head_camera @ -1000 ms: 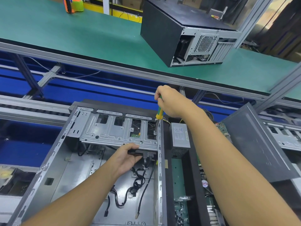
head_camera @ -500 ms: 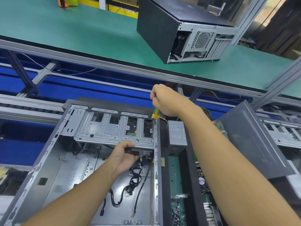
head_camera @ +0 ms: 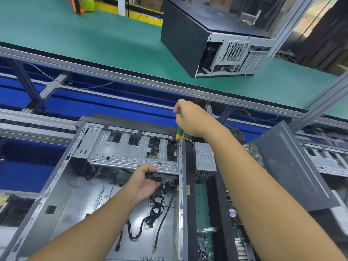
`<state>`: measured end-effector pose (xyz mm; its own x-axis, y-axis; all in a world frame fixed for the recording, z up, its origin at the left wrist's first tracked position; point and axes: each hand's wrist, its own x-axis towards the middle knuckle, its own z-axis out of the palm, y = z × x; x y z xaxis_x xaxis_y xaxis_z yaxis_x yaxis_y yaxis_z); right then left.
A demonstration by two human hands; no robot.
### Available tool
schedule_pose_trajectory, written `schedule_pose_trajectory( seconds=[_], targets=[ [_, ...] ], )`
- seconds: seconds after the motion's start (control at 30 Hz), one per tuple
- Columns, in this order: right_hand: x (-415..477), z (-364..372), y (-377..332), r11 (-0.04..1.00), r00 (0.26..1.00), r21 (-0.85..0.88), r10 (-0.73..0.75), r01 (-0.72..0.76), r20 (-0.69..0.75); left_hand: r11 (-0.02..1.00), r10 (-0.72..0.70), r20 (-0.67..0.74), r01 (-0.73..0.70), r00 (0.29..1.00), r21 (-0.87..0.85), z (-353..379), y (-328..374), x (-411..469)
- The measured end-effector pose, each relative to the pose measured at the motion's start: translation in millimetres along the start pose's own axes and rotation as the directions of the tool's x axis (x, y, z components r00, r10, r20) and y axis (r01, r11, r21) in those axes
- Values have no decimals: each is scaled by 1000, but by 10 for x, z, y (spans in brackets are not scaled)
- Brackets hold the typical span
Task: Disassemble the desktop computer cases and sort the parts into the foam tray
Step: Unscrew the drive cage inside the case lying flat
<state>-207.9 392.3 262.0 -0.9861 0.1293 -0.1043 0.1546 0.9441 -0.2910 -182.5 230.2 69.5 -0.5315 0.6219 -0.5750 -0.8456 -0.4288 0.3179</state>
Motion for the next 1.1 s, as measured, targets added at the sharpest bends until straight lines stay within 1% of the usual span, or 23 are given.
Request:
schedule_pose_trajectory(
  seconds=[0.07,0.1,0.17,0.23,0.27,0.3,0.33,0.4,0.47,0.5,0.53,0.6,0.67,0.7,0.73,0.77,0.8,0.87,0.93,0.97,1.03,1.1],
  targets=[
    [-14,-43,18,997,997,62,50,-54,67,1000,-6,-2,6,1000,7,-2,5,-5],
    [-16,-43,29,994,995,67,76,-81,72,1000,-8,-3,8,1000,8,-3,5,-6],
    [-28,-16,27,991,992,49,124,-125,23,1000,-10,-1,10,1000,-2,-2,3,-9],
    [-43,10,16,982,986,-103,152,-158,-67,1000,-8,2,8,1000,-10,-3,4,-12],
    [-53,19,15,971,986,-185,132,-150,-107,1000,-5,6,5,1000,-6,-10,6,-12],
    [-54,34,22,969,988,-221,87,-114,-128,1000,-1,13,1,1000,2,-18,8,-10],
    [-55,37,27,977,992,-203,46,-70,-120,1000,6,23,-6,1000,12,-28,7,-9],
    [-65,8,37,998,998,-57,13,-16,-54,1000,23,46,-24,999,15,-42,-16,-2],
    [-85,-52,67,998,998,58,35,-38,59,999,32,67,-31,997,-9,-46,-49,12],
    [-101,-74,78,996,994,72,52,-59,97,999,33,82,-31,996,-21,-49,-62,18],
    [-119,-73,84,994,991,60,81,-87,107,999,34,94,-31,995,-31,-54,-69,19],
    [-143,-34,91,990,989,-18,143,-142,32,999,22,94,-19,995,-33,-53,-72,18],
    [-174,8,69,958,978,-207,180,-198,-102,1000,15,80,-13,997,-28,-46,-69,15],
    [-187,25,58,940,974,-276,160,-199,-158,999,20,74,-18,997,-30,-48,-70,17],
    [-195,36,59,939,975,-295,127,-177,-180,999,24,69,-22,997,-29,-56,-73,22],
    [-200,32,56,951,980,-274,100,-145,-171,999,24,65,-23,998,-25,-64,-76,29],
    [-199,13,52,971,987,-213,80,-108,-136,999,24,61,-23,998,-24,-71,-77,38],
    [-200,-48,51,995,998,-70,67,-67,-11,999,32,61,-30,998,-26,-81,-80,53],
    [-211,-104,35,997,990,-11,77,-76,119,999,40,71,-39,997,-15,-88,-89,59],
    [-214,-106,35,996,986,-5,91,-92,139,999,45,74,-45,996,-6,-88,-93,58],
    [-220,-71,32,991,987,-10,132,-132,88,999,48,75,-49,996,12,-83,-97,58],
    [-238,-25,22,978,986,-121,165,-167,-30,999,45,77,-46,996,12,-76,-93,52]
  ],
)
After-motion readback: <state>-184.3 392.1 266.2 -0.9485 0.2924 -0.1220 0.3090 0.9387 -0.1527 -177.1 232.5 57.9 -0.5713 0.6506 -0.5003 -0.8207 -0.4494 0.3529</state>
